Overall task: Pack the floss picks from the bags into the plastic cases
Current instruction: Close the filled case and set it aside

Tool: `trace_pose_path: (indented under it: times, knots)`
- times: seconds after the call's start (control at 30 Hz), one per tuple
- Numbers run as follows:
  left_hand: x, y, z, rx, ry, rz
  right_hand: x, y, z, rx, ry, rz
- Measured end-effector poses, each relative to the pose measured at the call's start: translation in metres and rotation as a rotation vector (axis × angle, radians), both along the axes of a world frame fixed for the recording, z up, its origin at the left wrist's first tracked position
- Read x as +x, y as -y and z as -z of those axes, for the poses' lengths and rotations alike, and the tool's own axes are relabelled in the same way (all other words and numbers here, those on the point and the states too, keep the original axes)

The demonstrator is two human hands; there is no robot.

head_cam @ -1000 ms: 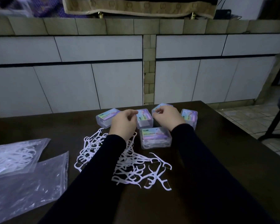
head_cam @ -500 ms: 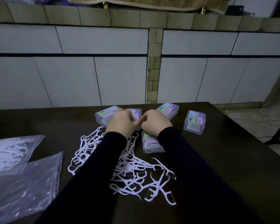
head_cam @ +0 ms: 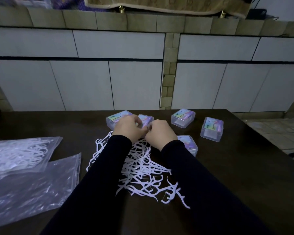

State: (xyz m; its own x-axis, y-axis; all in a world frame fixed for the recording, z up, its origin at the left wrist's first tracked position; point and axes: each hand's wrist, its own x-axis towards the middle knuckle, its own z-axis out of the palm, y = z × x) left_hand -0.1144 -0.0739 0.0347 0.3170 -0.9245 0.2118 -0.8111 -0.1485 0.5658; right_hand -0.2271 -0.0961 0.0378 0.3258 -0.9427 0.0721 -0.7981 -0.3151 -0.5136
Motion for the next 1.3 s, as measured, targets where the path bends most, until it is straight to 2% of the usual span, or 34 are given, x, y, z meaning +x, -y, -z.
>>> trace_pose_path:
  times: [0.1, 0.27, 0.4, 0.5, 0.6, 0.67, 0.9, 1.17, 1.3]
  knots:
    - [0.005, -0.004, 0.0, 0.023, -0.051, 0.088, -0.013, 0.004, 0.001, 0.001, -0.04, 0.032]
    - [0.012, -0.011, -0.002, 0.129, -0.017, 0.254, -0.03, 0.012, 0.001, 0.0, -0.158, 0.164]
    - [0.021, -0.014, -0.003, 0.154, -0.105, 0.299, -0.027, 0.005, -0.004, 0.024, -0.143, -0.005]
    - [0.028, -0.015, -0.003, 0.181, -0.141, 0.329, -0.021, 0.0, -0.003, 0.032, -0.101, -0.017]
    - [0.03, -0.015, -0.002, 0.167, -0.089, 0.304, -0.016, -0.004, 0.0, 0.043, -0.037, 0.027]
    - [0.03, -0.015, -0.003, 0.14, -0.12, 0.273, -0.009, -0.008, 0.004, 0.03, -0.003, 0.05]
    - [0.03, -0.017, -0.006, 0.158, -0.162, 0.257, 0.009, -0.019, 0.014, 0.0, -0.084, 0.06]
    - [0.03, -0.018, -0.003, 0.162, -0.165, 0.296, -0.021, -0.008, 0.004, 0.04, -0.044, -0.05]
    - [0.026, -0.019, -0.003, 0.191, -0.138, 0.323, -0.035, -0.001, 0.0, 0.071, -0.156, -0.129]
